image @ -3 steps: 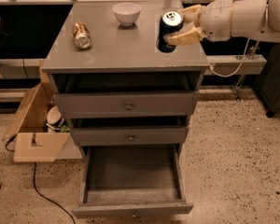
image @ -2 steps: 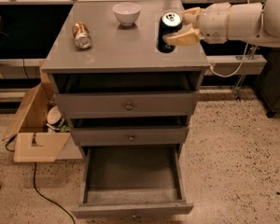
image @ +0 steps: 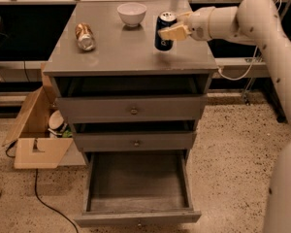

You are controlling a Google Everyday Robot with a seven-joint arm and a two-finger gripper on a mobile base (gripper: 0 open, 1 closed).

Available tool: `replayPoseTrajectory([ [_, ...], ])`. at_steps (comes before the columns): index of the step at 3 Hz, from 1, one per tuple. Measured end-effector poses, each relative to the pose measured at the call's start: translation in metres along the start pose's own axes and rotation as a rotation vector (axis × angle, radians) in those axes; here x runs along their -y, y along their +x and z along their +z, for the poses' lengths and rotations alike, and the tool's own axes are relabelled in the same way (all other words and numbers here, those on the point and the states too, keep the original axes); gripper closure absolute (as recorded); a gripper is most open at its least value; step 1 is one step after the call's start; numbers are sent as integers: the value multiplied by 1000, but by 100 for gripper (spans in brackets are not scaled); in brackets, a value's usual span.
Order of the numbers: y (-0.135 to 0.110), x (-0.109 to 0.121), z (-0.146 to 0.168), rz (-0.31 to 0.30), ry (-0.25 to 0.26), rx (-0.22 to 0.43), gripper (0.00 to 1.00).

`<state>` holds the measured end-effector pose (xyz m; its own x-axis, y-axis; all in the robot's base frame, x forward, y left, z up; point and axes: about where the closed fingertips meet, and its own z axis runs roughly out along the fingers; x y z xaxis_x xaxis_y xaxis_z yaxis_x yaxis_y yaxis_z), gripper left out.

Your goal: Pick pepsi can from bottom drawer and place on counter

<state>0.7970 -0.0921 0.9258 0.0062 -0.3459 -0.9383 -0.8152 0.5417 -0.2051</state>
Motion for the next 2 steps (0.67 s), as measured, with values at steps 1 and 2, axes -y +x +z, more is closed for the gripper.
replayPoseTrajectory([
  [1, 11, 26, 16, 80, 52, -56, 100],
  [2, 22, 40, 33, 131, 61, -103, 100],
])
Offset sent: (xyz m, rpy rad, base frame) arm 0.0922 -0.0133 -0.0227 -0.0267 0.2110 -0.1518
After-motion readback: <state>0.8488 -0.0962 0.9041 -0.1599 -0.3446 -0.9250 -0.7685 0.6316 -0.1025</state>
